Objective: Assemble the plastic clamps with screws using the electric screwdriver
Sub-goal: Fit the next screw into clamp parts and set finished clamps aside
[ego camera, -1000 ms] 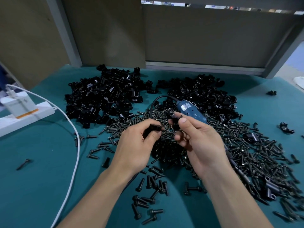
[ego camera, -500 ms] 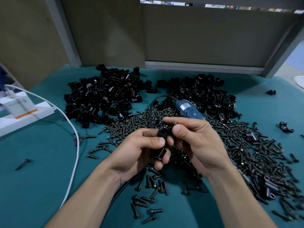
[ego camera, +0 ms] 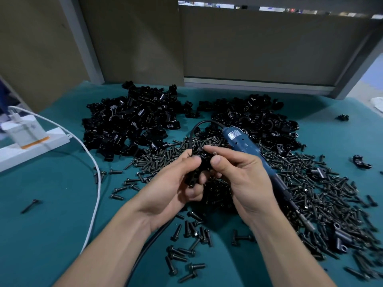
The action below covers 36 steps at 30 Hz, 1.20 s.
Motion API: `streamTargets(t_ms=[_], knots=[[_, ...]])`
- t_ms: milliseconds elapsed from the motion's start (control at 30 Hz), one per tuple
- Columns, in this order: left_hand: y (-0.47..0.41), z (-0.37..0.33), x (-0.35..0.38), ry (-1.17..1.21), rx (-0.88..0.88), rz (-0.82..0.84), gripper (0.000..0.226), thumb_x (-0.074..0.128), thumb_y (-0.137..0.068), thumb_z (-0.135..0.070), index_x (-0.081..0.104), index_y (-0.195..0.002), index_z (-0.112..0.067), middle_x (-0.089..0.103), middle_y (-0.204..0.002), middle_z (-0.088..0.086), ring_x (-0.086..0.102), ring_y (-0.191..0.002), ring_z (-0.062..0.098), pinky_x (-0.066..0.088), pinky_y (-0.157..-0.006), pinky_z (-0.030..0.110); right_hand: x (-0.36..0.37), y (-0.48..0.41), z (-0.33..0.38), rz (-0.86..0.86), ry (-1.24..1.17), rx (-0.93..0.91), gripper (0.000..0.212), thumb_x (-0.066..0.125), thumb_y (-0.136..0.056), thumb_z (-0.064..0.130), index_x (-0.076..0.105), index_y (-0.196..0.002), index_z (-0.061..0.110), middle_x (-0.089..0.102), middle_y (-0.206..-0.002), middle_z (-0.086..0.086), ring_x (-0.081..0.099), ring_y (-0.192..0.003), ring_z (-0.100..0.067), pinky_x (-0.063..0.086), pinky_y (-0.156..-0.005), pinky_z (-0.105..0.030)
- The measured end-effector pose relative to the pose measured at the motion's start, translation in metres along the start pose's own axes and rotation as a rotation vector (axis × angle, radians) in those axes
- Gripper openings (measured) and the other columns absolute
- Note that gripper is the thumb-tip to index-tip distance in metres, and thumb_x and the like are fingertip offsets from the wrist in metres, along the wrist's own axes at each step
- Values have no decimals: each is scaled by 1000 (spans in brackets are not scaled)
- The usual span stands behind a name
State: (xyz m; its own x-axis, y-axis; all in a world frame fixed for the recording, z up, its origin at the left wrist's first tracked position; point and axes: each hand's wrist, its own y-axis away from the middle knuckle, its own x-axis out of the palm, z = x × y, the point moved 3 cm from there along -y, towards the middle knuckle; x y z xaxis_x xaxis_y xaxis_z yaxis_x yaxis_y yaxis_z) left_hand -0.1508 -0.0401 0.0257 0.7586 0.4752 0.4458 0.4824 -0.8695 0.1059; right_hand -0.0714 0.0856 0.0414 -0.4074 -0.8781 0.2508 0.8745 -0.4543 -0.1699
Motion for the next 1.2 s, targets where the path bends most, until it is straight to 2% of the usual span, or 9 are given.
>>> streamTargets(t_ms=[267,467,600,667,733,867,933,1067,1200], knots=[[-2,2,-2,-200,163,-219,34,55,-89,-54,66,-107,-27,48,-68,-5,30,-53,9,28,-51,22,8,-1,-13,-118,12,18,20,77,-79,25,85,-98,29,81,-94,-7,69,-81,-9,51,-69,-16],[-3,4,-6,-409,209,-235,34,52,-97,-66,65,-109,-36,47,-66,-9,33,-51,8,30,-47,19,11,4,-18,-169,39,-4,27,71,-94,5,85,-97,28,80,-87,-1,69,-70,-2,51,-61,-13],[-5,9,-9,-527,204,-326,50,48,-82,-80,63,-118,-50,52,-62,-14,43,-49,2,38,-51,21,11,5,-18,-202,79,-23,22,72,-94,7,84,-101,25,81,-90,0,74,-77,-4,53,-64,-12],[-3,11,-10,-605,183,-370,74,40,-77,-89,57,-134,-44,57,-64,-19,50,-53,0,41,-55,21,11,4,-18,-208,84,-47,22,73,-93,6,84,-101,24,81,-92,1,74,-80,-3,53,-67,-12],[-2,11,-11,-651,192,-383,83,35,-75,-94,59,-132,-39,62,-72,-28,58,-62,-4,45,-56,16,11,4,-17,-203,83,-67,22,73,-93,6,84,-100,25,81,-93,1,74,-83,-3,53,-70,-12],[1,5,-6,-749,299,-346,54,28,-86,-90,61,-115,-58,65,-108,-39,62,-100,-15,54,-84,24,10,2,-20,-158,21,-48,20,72,-93,6,83,-102,19,81,-100,-4,76,-95,-15,56,-77,-18],[2,4,-6,-775,304,-324,46,28,-91,-84,60,-112,-59,65,-101,-39,62,-92,-14,50,-81,23,11,2,-21,-150,7,-49,19,71,-94,4,83,-102,16,81,-100,-6,77,-96,-17,57,-79,-19],[-1,5,-7,-700,323,-315,45,38,-95,-78,52,-116,-42,65,-77,-22,53,-55,-1,46,-53,22,11,2,-20,-131,-3,-55,21,70,-93,1,83,-102,15,81,-100,-6,77,-94,-16,58,-78,-20],[-2,2,-9,-719,376,-373,42,47,-91,-79,56,-108,-41,71,-76,-8,62,-51,9,46,-49,21,9,1,-21,-159,6,-37,19,73,-92,4,83,-101,17,81,-96,-5,77,-89,-13,57,-77,-19]])
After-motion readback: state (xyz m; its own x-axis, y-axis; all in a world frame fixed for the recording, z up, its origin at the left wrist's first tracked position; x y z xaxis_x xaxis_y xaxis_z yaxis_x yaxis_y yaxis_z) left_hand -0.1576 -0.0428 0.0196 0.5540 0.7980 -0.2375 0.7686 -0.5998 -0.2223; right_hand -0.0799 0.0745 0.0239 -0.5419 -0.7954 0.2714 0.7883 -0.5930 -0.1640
